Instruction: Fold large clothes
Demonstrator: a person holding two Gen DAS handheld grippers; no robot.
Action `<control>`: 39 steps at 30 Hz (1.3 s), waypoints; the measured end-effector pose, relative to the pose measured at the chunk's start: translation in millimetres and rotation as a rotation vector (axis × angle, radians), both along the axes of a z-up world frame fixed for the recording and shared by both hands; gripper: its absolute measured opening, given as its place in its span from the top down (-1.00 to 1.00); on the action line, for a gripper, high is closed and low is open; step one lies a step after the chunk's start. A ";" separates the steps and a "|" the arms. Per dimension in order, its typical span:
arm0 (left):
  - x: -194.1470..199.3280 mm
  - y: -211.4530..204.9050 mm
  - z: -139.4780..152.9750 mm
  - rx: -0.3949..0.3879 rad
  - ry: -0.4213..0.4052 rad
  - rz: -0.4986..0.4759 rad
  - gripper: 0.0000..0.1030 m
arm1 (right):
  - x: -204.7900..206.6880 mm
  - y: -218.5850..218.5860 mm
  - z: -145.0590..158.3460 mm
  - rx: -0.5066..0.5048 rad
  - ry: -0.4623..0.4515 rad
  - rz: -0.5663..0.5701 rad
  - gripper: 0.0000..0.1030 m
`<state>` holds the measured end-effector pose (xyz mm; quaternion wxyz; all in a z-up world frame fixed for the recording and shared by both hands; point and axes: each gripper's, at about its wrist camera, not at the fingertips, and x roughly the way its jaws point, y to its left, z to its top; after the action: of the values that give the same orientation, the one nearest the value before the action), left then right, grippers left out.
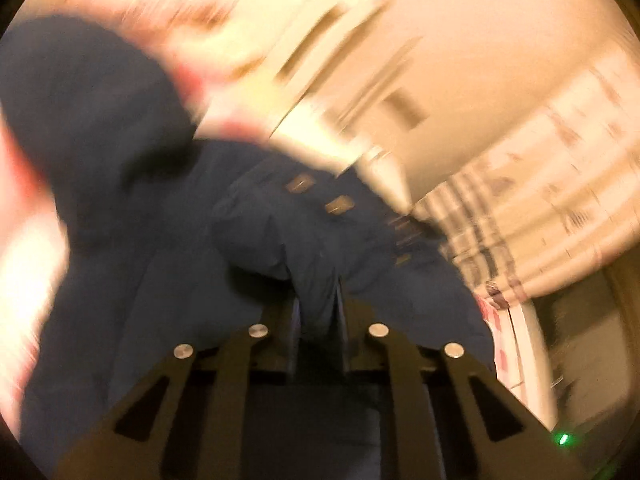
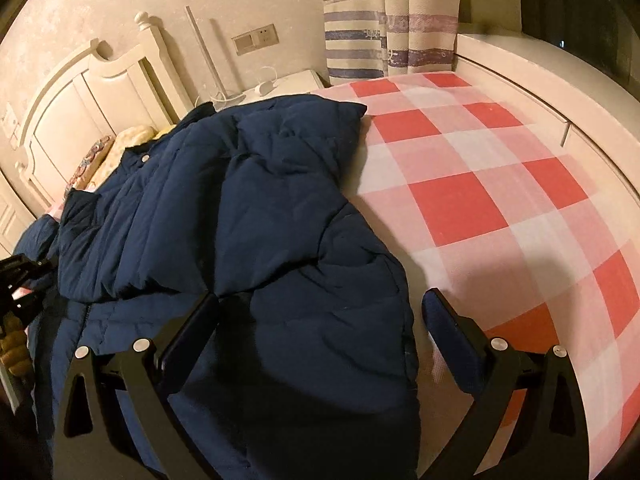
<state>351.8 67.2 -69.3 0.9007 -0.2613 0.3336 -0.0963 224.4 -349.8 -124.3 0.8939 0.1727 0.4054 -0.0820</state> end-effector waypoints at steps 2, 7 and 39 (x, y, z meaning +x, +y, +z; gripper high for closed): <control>-20.1 -11.8 34.3 0.068 -0.120 -0.025 0.73 | -0.7 -2.8 -0.7 0.016 -0.004 -0.006 -0.89; -41.8 -7.4 51.9 0.163 -0.147 0.035 0.69 | -1.0 -2.8 -1.3 0.018 -0.003 -0.007 -0.89; 38.2 -62.1 -58.8 0.709 0.144 -0.101 -0.96 | -9.2 0.3 11.0 -0.058 -0.050 -0.056 -0.89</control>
<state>390.0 5.1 -128.1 0.9036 0.0777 0.4214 -0.0005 215.1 -349.6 -113.3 0.9058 0.1599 0.3754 -0.1141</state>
